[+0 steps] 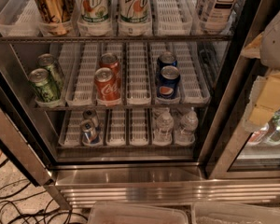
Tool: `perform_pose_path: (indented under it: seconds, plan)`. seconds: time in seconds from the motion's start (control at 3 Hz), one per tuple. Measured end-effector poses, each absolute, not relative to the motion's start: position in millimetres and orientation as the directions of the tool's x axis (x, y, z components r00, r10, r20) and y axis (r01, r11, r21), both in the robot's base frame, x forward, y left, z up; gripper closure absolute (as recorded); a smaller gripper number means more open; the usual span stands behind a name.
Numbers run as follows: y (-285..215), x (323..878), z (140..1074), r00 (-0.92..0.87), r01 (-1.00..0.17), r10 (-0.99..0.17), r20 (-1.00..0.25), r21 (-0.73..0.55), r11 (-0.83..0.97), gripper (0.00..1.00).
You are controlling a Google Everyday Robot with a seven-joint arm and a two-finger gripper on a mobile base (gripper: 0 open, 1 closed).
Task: Pick 7up can from top shelf of fridge
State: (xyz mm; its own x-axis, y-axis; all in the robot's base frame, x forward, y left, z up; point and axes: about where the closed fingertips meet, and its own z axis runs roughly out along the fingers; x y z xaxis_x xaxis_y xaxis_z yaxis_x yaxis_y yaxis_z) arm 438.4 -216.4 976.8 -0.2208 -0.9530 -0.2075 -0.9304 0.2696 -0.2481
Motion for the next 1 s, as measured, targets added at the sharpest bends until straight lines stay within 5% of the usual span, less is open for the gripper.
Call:
perform_pose_path:
  seconds: [0.67,1.0]
  plan:
    - [-206,441,976,-0.235,-0.926,-0.941,-0.244,-0.237,0.293,0.0]
    - [-175,446,974,-0.235,-0.924,-0.902,-0.363,-0.204,0.323,0.0]
